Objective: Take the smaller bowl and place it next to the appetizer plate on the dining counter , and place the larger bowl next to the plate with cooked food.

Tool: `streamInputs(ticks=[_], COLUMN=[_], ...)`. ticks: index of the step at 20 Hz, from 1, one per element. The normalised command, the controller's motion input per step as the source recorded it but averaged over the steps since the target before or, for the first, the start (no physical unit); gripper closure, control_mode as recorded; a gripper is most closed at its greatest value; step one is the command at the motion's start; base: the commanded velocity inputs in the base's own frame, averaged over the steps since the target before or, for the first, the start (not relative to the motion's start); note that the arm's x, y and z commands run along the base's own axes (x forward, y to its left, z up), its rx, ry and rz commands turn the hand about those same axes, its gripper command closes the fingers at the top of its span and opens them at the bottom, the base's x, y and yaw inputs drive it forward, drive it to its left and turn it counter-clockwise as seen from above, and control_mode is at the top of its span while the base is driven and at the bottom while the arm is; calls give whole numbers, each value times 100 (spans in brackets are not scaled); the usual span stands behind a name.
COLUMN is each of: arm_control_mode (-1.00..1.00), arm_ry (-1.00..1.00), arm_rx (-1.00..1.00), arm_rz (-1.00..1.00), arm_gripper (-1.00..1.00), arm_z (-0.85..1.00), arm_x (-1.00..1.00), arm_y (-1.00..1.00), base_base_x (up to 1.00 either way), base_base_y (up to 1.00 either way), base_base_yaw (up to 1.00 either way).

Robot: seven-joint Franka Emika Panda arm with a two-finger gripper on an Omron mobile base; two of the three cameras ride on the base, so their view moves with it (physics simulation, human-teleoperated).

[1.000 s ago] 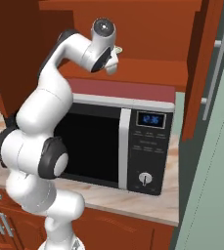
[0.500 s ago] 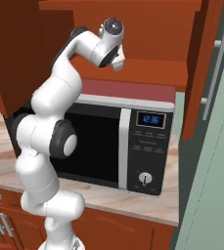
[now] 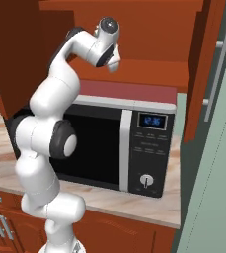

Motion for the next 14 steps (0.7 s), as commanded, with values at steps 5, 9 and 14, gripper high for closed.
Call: streamInputs(ticks=[5, 9, 14], arm_control_mode=[-100, -100, -100], arm_ry=[-8, -13, -16], arm_rx=[1, 4, 10], arm_rz=[-11, -12, -11], arm_gripper=[100, 100, 100], arm_z=[6, 11, 10], arm_x=[-64, -100, -100], arm_y=[-34, -82, -40], base_base_x=[0, 0, 0], base_base_y=[0, 0, 0], base_base_yaw=[0, 0, 0])
